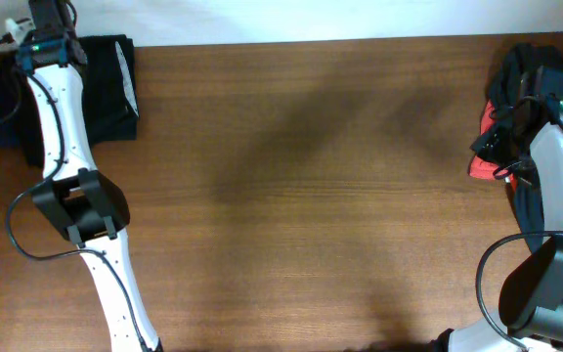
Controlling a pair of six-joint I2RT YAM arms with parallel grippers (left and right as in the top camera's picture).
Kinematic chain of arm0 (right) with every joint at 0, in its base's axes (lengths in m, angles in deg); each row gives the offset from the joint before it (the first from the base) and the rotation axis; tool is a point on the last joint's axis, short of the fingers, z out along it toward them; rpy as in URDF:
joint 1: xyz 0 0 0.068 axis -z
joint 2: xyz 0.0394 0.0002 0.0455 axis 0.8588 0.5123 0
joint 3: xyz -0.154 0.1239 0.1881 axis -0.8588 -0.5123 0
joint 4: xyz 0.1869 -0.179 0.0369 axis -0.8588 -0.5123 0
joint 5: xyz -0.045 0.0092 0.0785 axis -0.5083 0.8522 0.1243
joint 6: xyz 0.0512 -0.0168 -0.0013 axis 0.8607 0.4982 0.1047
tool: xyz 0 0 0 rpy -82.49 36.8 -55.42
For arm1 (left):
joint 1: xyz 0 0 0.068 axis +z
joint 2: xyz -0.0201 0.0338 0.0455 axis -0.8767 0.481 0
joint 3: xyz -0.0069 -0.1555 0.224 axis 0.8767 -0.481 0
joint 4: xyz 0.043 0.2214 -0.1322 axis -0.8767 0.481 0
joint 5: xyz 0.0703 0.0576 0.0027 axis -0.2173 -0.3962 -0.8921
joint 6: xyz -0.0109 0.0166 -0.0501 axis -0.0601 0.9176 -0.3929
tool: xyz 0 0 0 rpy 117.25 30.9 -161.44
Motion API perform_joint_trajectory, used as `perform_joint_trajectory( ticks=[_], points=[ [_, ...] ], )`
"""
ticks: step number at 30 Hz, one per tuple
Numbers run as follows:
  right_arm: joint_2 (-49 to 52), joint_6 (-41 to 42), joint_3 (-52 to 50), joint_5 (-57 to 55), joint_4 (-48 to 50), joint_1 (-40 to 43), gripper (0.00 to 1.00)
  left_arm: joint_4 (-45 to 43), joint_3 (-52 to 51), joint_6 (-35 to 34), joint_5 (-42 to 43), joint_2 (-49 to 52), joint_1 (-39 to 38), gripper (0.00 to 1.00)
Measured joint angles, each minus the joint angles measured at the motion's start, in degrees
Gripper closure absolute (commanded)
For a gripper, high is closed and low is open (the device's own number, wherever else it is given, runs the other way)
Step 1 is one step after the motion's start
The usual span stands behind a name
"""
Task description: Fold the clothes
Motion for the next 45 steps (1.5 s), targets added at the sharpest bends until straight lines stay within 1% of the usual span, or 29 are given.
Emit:
perform_joint_trajectory(
  ticks=[2,3,4,5,6,9,10,13,16,17,19,20,21,25,28,31,33,35,37,38,39,40,41,43,44,45],
  points=[
    [0.0,0.0,0.0,0.0,0.0,0.0,0.01,5.9,0.3,0.0,0.0,0.0,-1.0,0.03],
    [0.0,0.0,0.0,0.0,0.0,0.0,0.01,10.9,0.4,0.0,0.0,0.0,-0.9,0.04],
    [0.0,0.0,0.0,0.0,0.0,0.0,0.01,13.7,0.4,0.0,0.5,0.0,-0.3,0.08],
    [0.0,0.0,0.0,0.0,0.0,0.0,0.01,15.3,0.5,0.0,1.7,0.0,0.6,0.08],
    [0.0,0.0,0.0,0.0,0.0,0.0,0.01,17.0,0.5,0.0,4.8,0.0,2.2,0.08],
    [0.0,0.0,0.0,0.0,0.0,0.0,0.01,19.2,0.5,0.0,23.4,0.0,12.3,0.08],
    [0.0,0.0,0.0,0.0,0.0,0.0,0.01,19.5,0.5,1.0,26.5,0.0,14.0,0.07],
    [0.0,-0.1,0.0,0.0,0.0,0.0,0.01,19.2,0.5,6.5,30.7,0.7,16.3,0.07],
    [0.0,0.0,0.0,0.0,0.0,0.0,0.01,18.3,0.7,11.2,34.2,5.4,15.9,0.08],
    [0.0,0.0,0.0,0.0,0.0,0.0,0.01,17.6,0.7,11.8,35.1,7.3,15.9,0.16],
    [0.0,0.0,0.0,0.0,0.0,0.0,0.01,16.3,0.7,13.4,36.2,8.2,15.9,0.59],
    [0.0,0.0,0.0,0.0,0.0,0.0,0.01,16.2,0.7,13.7,36.6,8.2,15.9,0.71],
    [0.0,0.0,0.0,0.0,0.0,0.0,0.01,15.9,0.7,14.4,36.9,8.2,15.8,1.0],
    [0.0,0.0,0.0,0.0,0.0,0.0,0.01,15.6,0.9,14.4,36.0,8.2,15.7,1.0],
    [0.0,0.0,0.0,0.0,0.0,0.0,0.01,17.4,1.9,9.2,31.8,7.6,14.8,0.99],
    [0.0,0.0,0.0,0.0,0.0,0.0,0.01,17.8,2.1,7.3,28.1,2.6,14.0,1.0],
    [0.0,0.0,0.0,0.0,0.0,0.0,0.01,17.9,2.8,6.9,22.7,-0.4,12.4,1.0],
    [0.0,0.0,0.0,0.0,0.0,0.0,0.01,16.3,2.9,6.8,18.5,-0.6,11.4,0.95],
    [0.0,0.0,0.0,0.0,0.0,0.0,0.01,14.0,2.9,6.7,16.2,-0.6,11.5,0.92],
    [0.0,0.0,0.0,0.0,0.0,0.0,0.01,13.3,2.9,6.6,15.7,-0.6,11.6,0.88],
    [0.0,0.0,0.0,0.0,0.0,0.0,0.01,11.5,2.9,6.6,15.3,-0.5,11.7,0.29],
    [0.0,0.0,0.0,0.0,0.0,0.0,0.01,9.7,2.9,6.6,14.9,-0.1,11.8,0.13],
    [0.0,0.0,0.0,0.0,0.0,0.0,0.01,9.0,2.9,6.7,14.6,0.3,11.8,0.03],
    [0.0,0.0,0.0,0.0,0.0,0.0,0.01,9.2,3.0,6.6,14.0,2.1,12.0,0.01],
    [0.0,0.0,0.0,0.0,0.0,0.0,0.01,10.4,3.0,6.4,13.9,2.8,12.0,0.01],
    [0.0,0.0,0.0,0.0,0.0,0.0,0.01,13.6,3.7,6.4,13.9,3.1,11.8,0.02]
  ],
)
